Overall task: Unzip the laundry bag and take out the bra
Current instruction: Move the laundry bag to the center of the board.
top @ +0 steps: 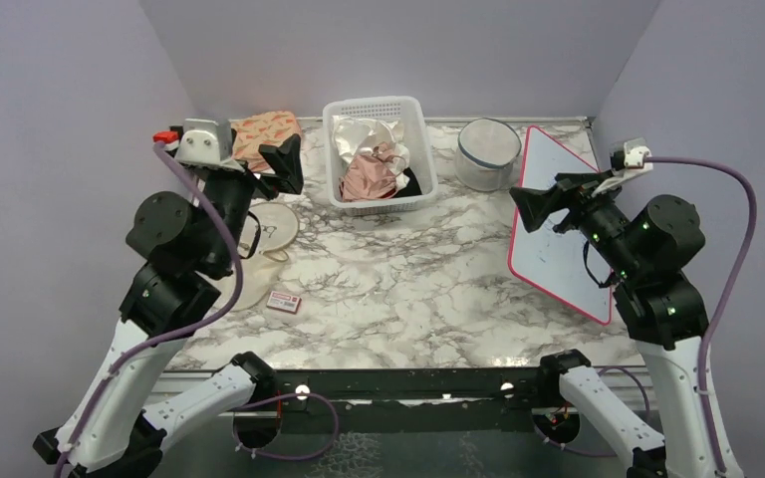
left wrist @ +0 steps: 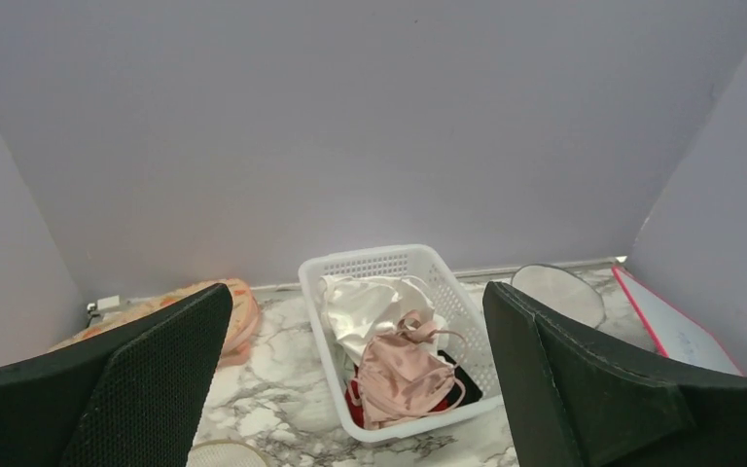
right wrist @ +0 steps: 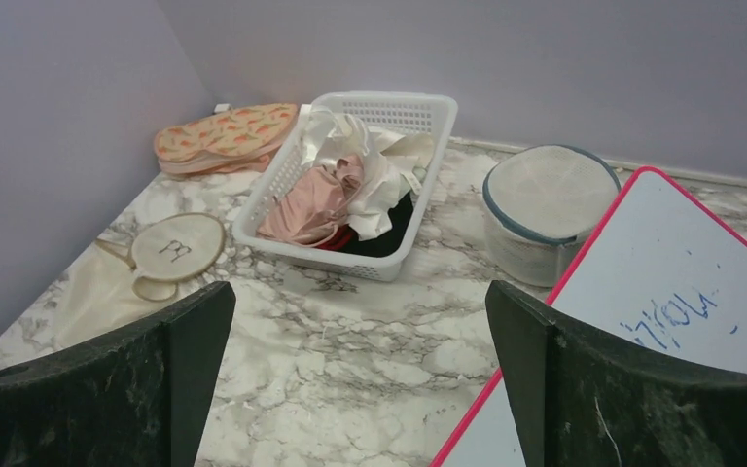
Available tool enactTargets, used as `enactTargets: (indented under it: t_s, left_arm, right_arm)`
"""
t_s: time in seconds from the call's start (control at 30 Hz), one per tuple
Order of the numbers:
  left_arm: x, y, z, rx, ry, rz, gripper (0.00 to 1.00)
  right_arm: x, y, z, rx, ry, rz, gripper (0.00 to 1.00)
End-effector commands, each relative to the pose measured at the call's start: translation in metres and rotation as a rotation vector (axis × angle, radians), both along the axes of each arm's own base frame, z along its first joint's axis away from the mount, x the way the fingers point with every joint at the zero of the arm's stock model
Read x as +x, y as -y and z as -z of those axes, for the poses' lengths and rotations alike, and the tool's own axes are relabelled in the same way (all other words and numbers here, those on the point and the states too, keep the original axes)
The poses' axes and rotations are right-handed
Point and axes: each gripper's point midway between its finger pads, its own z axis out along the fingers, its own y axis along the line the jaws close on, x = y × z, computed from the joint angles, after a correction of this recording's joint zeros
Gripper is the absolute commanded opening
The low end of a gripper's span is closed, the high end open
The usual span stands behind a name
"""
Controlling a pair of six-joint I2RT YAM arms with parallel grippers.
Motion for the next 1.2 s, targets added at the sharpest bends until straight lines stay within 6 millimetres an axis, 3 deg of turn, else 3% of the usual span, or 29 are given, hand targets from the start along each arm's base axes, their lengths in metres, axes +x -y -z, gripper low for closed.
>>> enactTargets:
  t_s: [0.0, 0.1, 0.33, 0.43, 0.57, 0.7, 0.87, 1.17]
  left_arm:
    - [0.030, 0.010, 0.022, -0.003, -0.028, -0.012, 0.99]
    - [0.054, 0.012, 0.045, 0.009, -0.063, -0.035, 0.99]
    - [0.112, 0.007, 0.120, 0.044, -0.180, -0.077, 0.99]
    - [0.128, 0.004, 0.150, 0.049, -0.230, -0.073, 0.99]
    - [0.141, 0.006, 0.176, 0.049, -0.263, -0.032, 0.99]
    - [0.148, 0.010, 0.189, 0.054, -0.268, 0.023, 0.99]
    - [0.151, 0.013, 0.192, 0.060, -0.247, 0.062, 0.99]
    - [0.153, 0.020, 0.185, 0.058, -0.205, 0.114, 0.99]
  right_arm:
    - [0.035, 0.010, 0.011, 0.014, -0.020, 0.094, 1.00]
    - [0.060, 0.015, 0.025, 0.016, -0.060, 0.147, 1.00]
    - [0.112, 0.020, 0.063, 0.019, -0.150, 0.213, 1.00]
    - [0.125, 0.017, 0.079, 0.016, -0.172, 0.200, 1.00]
    - [0.139, 0.008, 0.093, 0.006, -0.197, 0.143, 1.00]
    - [0.156, -0.005, 0.103, 0.011, -0.235, 0.074, 1.00]
    - [0.186, -0.022, 0.119, 0.013, -0.280, 0.018, 1.00]
    - [0.262, -0.049, 0.160, -0.210, -0.361, 0.058, 1.00]
